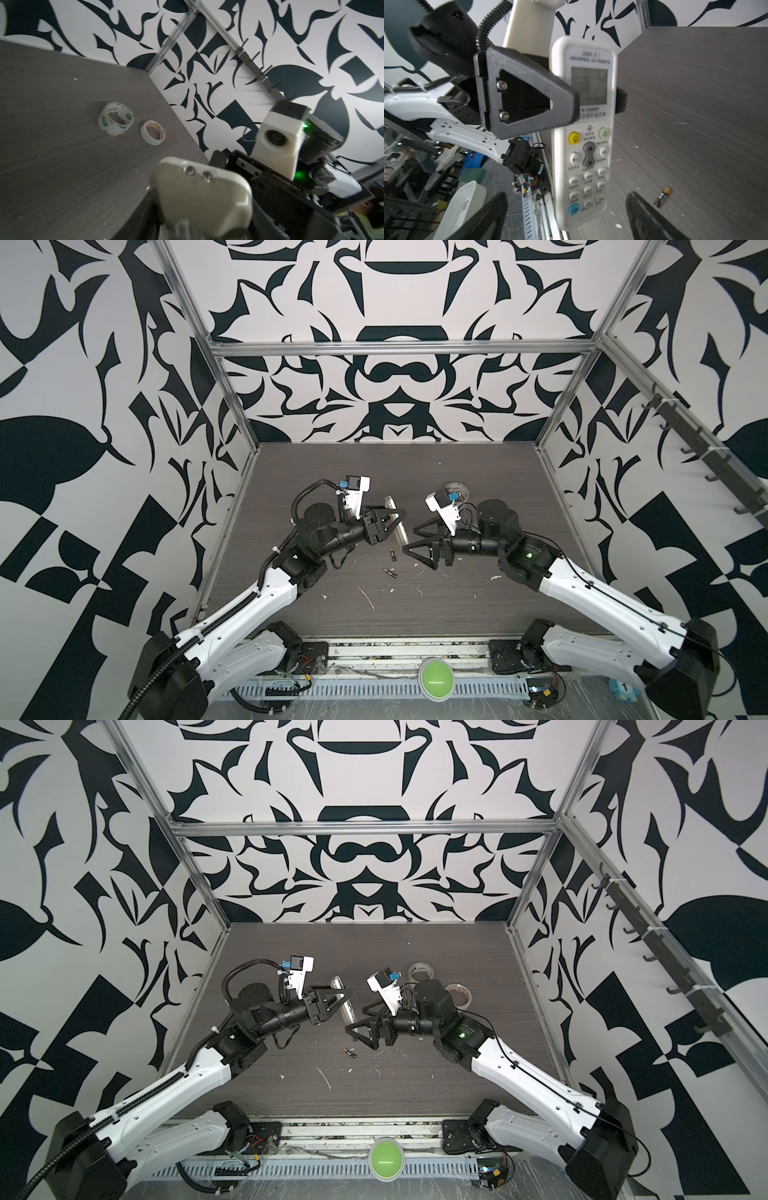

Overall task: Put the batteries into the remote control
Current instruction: 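Rotate the held remote with the right gripper, presenting its end to the left gripper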

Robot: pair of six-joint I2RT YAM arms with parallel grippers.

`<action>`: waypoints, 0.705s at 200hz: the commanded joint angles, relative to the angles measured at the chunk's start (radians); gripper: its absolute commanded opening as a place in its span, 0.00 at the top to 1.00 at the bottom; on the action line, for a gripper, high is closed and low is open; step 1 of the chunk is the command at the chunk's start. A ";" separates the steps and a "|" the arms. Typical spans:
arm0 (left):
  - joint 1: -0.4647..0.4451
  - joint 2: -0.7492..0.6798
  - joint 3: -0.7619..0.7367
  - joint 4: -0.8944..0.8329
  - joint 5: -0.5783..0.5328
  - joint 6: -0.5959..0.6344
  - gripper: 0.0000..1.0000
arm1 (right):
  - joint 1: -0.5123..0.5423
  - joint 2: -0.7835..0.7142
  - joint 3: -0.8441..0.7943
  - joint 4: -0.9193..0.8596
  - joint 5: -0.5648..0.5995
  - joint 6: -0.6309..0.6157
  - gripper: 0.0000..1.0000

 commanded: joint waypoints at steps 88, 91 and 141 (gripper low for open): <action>0.003 0.053 0.095 -0.192 -0.274 -0.219 0.95 | 0.252 0.085 0.163 -0.233 0.579 -0.210 0.08; 0.003 0.053 0.094 -0.191 -0.276 -0.224 0.95 | 0.259 0.091 0.168 -0.233 0.593 -0.211 0.08; 0.003 0.059 0.060 -0.151 -0.291 -0.298 0.98 | 0.313 0.170 0.214 -0.228 0.760 -0.211 0.16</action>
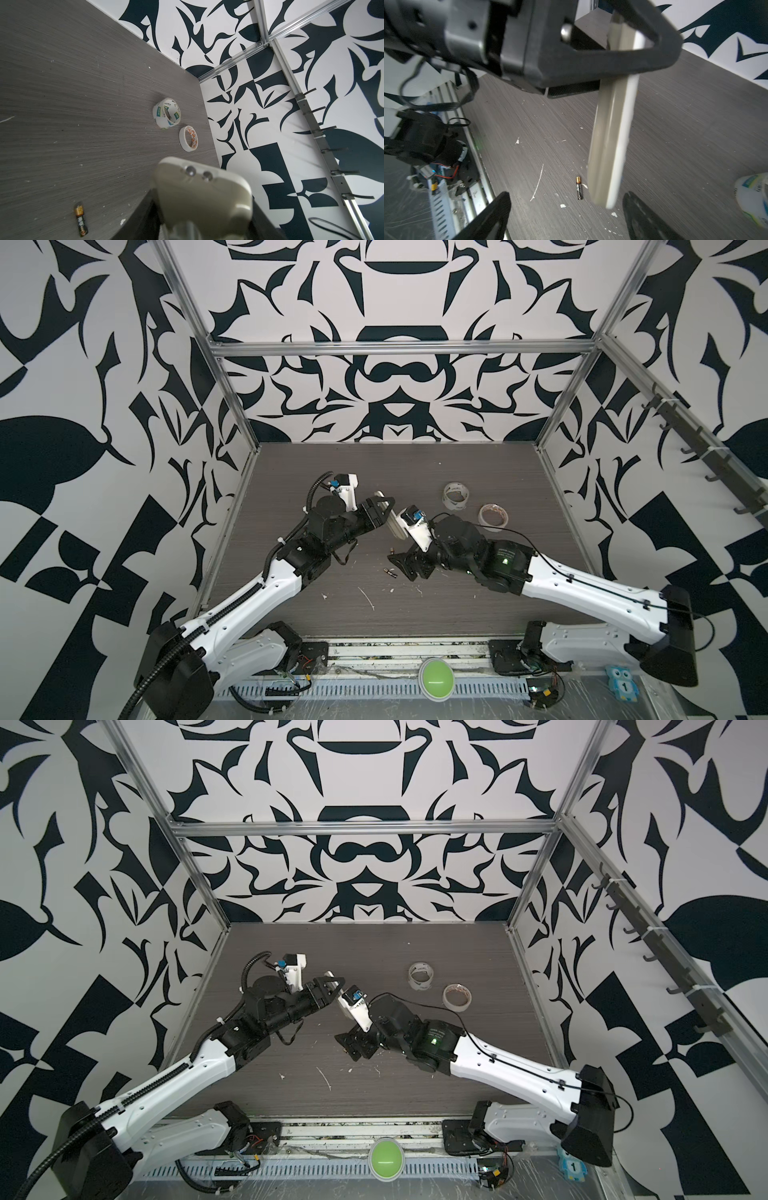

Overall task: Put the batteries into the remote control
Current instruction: 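Rotate the held remote with the right gripper, presenting its end to the left gripper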

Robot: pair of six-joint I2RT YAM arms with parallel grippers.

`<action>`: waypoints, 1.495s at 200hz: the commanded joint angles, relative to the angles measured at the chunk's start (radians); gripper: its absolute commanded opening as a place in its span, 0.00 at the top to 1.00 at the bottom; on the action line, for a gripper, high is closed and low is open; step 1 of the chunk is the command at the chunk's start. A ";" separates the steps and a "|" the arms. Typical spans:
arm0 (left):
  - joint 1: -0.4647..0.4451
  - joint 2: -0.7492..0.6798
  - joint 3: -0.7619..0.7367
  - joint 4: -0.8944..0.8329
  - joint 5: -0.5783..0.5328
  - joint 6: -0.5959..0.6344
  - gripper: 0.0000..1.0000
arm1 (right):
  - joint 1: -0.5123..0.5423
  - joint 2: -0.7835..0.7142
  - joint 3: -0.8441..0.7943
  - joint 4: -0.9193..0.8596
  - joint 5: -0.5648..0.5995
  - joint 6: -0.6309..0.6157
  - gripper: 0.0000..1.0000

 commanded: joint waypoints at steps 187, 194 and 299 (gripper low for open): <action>0.003 0.011 -0.043 0.063 -0.003 -0.115 0.99 | 0.010 0.115 0.109 0.058 0.243 0.018 0.62; 0.003 0.010 -0.043 0.062 -0.004 -0.115 0.98 | 0.010 0.120 0.112 0.053 0.246 0.020 0.62; 0.002 0.009 -0.048 0.053 -0.001 -0.102 0.96 | 0.010 0.120 0.114 0.043 0.260 0.024 1.00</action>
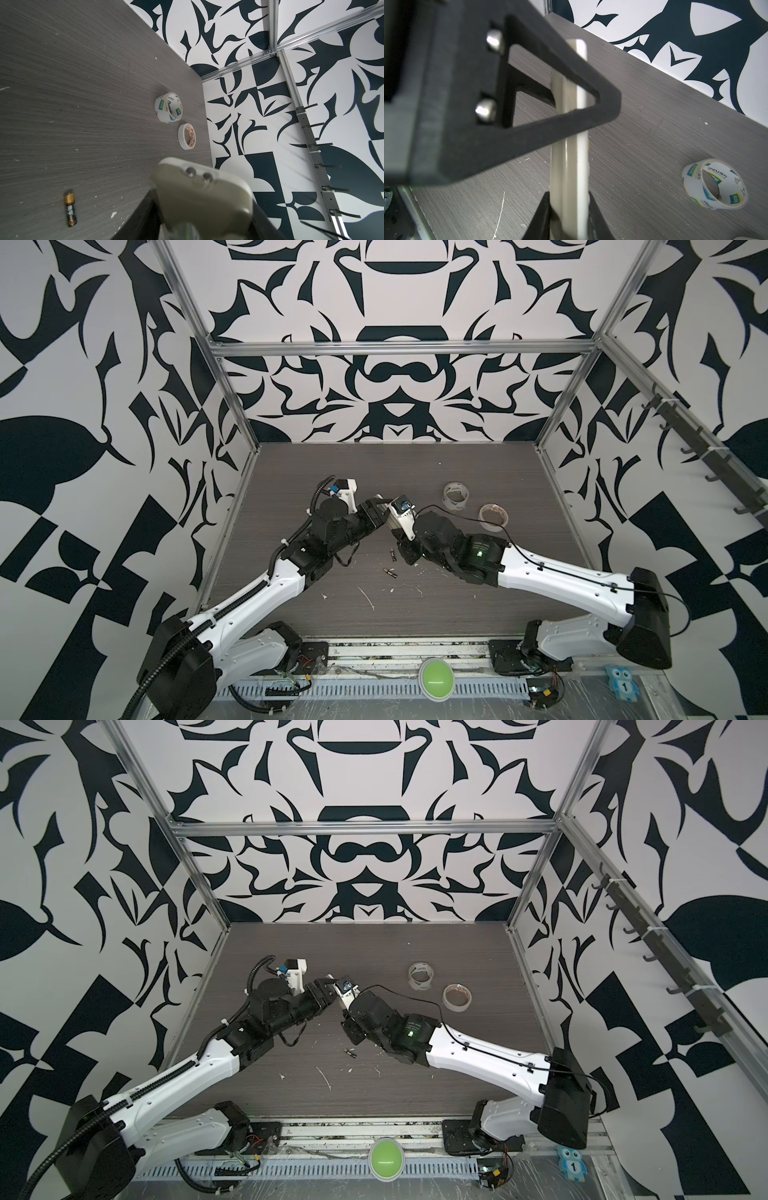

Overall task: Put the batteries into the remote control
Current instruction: 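Rotate the held remote with the right gripper, presenting its end to the left gripper, then close the left gripper on the remote's end while the right gripper holds it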

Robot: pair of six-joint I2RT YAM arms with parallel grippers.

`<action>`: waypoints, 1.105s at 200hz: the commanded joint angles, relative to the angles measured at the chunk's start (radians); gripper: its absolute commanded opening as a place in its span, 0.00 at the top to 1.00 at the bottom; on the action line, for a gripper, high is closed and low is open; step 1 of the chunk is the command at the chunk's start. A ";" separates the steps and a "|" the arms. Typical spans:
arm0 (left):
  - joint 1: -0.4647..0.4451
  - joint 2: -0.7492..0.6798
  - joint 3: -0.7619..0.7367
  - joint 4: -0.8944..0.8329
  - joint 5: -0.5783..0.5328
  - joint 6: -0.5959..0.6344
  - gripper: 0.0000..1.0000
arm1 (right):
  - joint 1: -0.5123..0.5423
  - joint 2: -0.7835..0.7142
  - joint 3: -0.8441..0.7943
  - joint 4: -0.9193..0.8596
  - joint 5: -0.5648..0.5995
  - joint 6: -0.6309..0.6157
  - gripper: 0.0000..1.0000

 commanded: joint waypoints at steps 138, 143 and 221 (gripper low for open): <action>0.033 -0.190 -0.026 0.020 0.257 0.285 0.01 | -0.040 -0.339 -0.130 0.038 -0.037 0.010 1.00; 0.033 -0.197 -0.034 0.055 0.296 0.294 0.00 | -0.048 -0.349 -0.133 0.029 -0.047 0.018 1.00; 0.033 -0.245 -0.051 0.223 0.558 0.377 0.01 | -0.197 -0.480 -0.239 0.180 -0.522 0.084 1.00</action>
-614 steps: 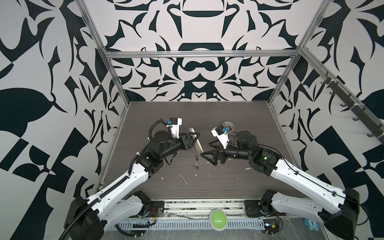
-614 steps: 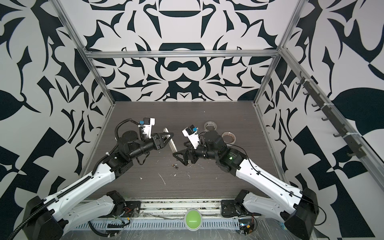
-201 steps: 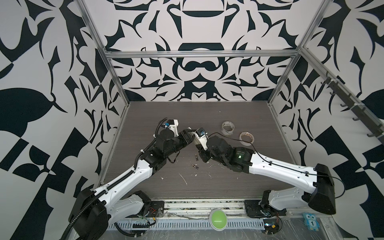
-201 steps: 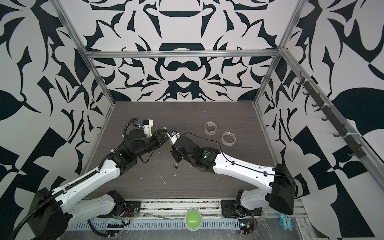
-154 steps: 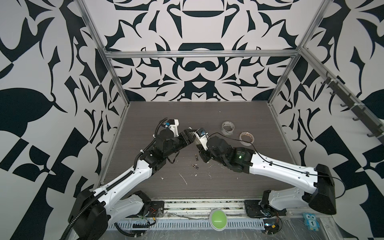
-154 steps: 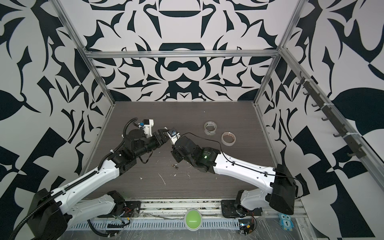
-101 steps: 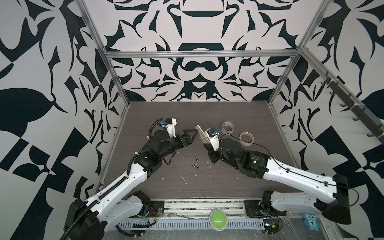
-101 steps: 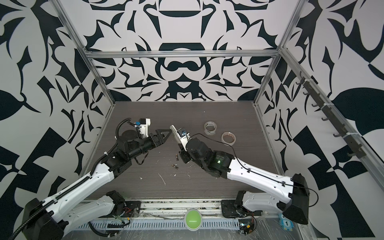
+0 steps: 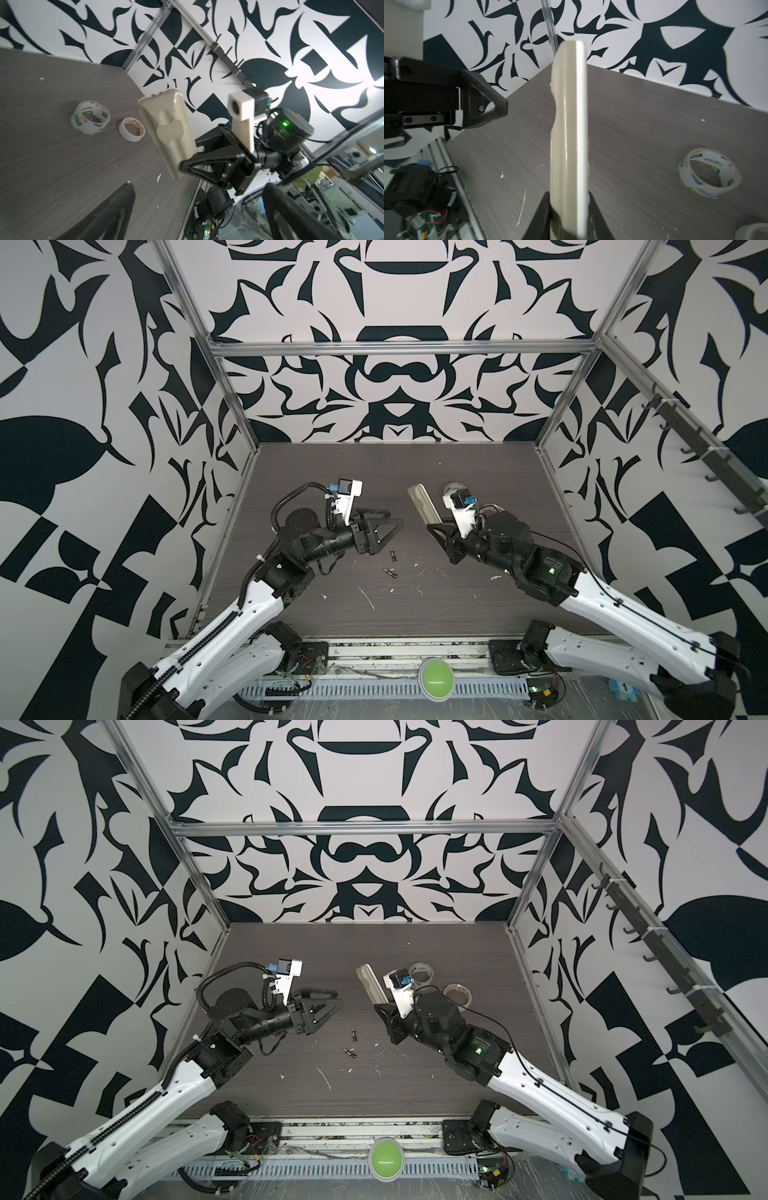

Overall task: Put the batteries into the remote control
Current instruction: 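Close the left gripper on the remote's end while the right gripper holds it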

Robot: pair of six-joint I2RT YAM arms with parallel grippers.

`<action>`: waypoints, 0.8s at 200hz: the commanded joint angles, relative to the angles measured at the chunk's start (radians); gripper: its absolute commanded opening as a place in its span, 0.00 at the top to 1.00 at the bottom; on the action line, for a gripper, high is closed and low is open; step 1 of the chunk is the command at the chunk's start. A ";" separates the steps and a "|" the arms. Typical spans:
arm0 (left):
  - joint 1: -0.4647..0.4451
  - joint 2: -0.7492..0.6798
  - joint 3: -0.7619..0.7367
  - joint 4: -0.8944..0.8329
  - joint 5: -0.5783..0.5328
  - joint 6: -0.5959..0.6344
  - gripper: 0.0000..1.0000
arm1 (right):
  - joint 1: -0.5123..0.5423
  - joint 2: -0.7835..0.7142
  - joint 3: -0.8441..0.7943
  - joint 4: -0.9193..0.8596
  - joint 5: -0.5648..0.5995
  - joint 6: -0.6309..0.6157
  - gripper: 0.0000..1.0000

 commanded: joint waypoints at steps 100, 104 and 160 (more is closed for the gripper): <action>0.003 0.041 -0.080 0.516 0.145 -0.087 0.04 | -0.030 -0.122 -0.099 0.363 -0.403 0.055 1.00; 0.003 0.045 -0.079 0.523 0.148 -0.089 0.05 | -0.031 -0.121 -0.096 0.361 -0.411 0.055 1.00; 0.002 0.082 -0.054 0.599 0.184 -0.115 0.09 | -0.031 -0.089 -0.086 0.398 -0.503 0.074 1.00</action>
